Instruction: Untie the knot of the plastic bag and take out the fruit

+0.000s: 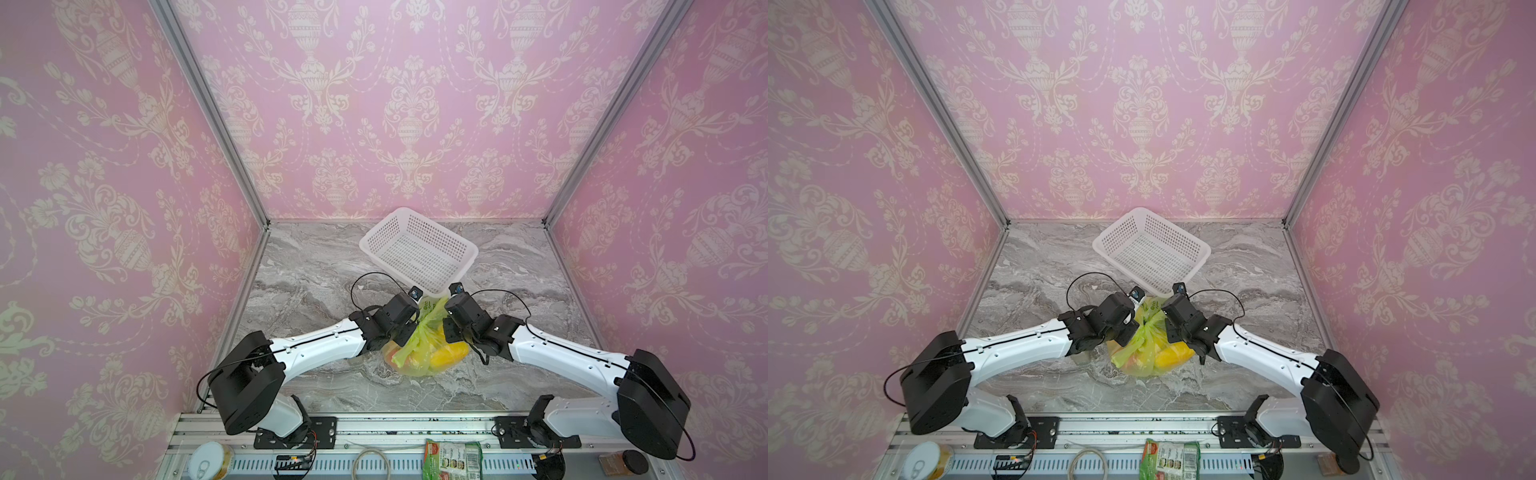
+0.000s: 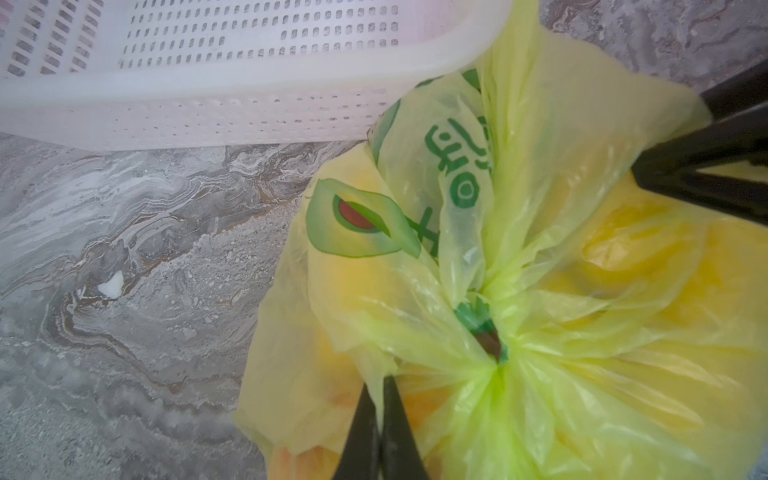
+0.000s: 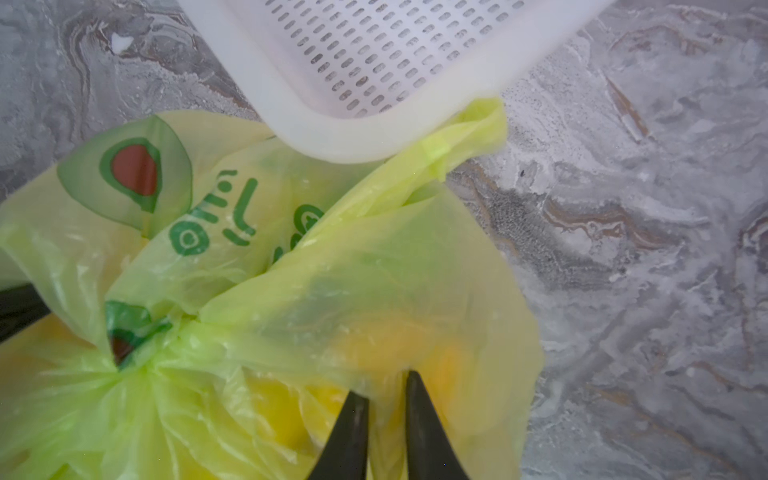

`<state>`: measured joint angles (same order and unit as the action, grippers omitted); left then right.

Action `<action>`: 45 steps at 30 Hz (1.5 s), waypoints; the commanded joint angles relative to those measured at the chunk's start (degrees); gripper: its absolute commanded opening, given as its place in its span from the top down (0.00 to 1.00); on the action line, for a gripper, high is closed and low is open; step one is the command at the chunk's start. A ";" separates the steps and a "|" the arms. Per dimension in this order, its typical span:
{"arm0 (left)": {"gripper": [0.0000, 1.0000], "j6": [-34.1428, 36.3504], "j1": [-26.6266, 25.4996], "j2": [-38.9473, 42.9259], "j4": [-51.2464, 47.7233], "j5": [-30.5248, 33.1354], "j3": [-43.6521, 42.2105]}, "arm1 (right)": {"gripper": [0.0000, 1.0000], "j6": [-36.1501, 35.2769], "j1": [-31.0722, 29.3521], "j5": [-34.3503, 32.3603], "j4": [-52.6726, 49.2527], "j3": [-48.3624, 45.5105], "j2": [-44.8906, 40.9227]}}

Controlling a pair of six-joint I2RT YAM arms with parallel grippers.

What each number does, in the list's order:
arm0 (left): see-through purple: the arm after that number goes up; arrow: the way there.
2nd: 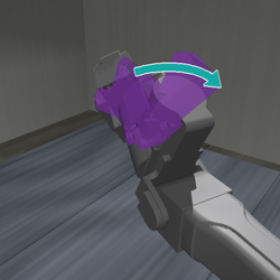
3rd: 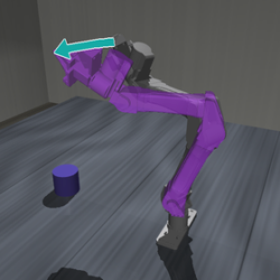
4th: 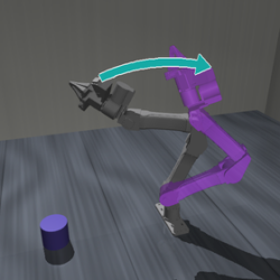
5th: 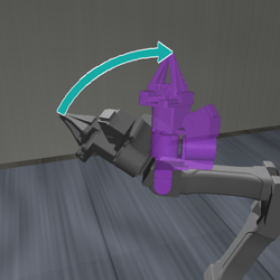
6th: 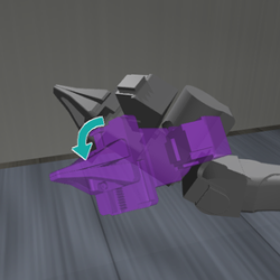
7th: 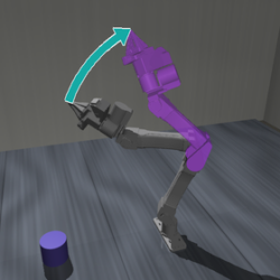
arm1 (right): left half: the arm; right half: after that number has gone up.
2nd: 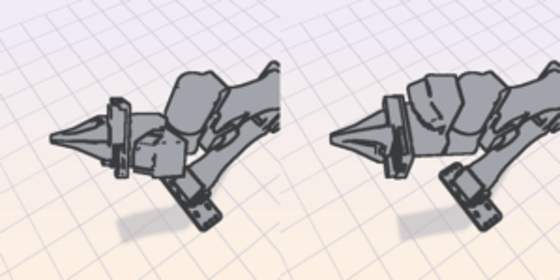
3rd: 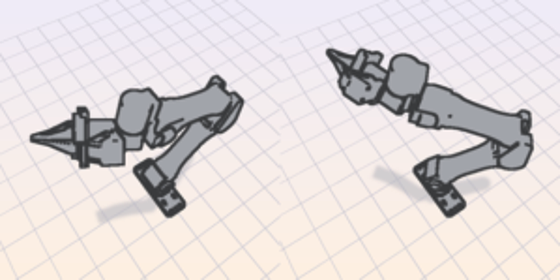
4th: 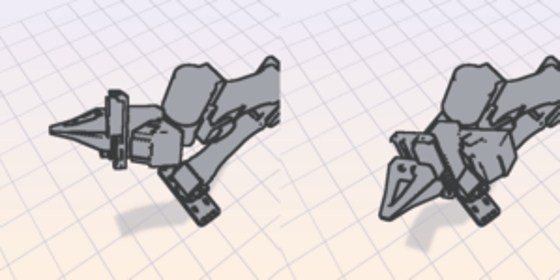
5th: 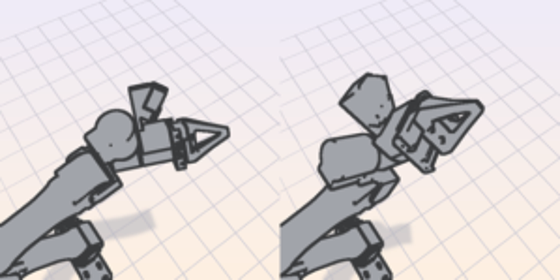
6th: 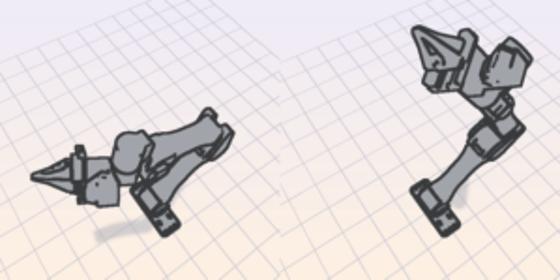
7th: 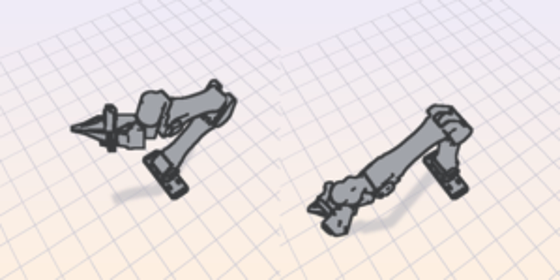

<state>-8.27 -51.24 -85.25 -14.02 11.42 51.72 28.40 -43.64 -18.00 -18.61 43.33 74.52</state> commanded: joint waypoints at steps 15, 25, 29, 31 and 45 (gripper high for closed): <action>1.00 -0.15 -0.18 14.85 5.25 6.96 -7.08 | 1.00 4.84 2.93 -11.99 -1.79 -7.81 -14.81; 1.00 -3.66 5.51 22.76 6.82 6.52 -12.12 | 1.00 8.44 11.70 -8.07 -1.09 -16.39 -28.52; 1.00 -6.20 9.83 25.16 6.99 3.93 -13.73 | 1.00 9.70 13.95 -6.84 -1.86 -17.56 -30.69; 1.00 -7.30 11.71 25.91 6.87 3.25 -14.28 | 1.00 10.03 14.56 -6.33 -2.07 -17.92 -31.61; 1.00 -12.95 21.54 21.75 5.72 -2.79 -14.49 | 1.00 13.60 17.80 -7.28 -5.53 -20.47 -38.13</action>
<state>-17.85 -33.58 -62.72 -7.14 8.01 38.06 39.75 -27.70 -20.75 -20.01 24.03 37.78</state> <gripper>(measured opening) 0.045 0.051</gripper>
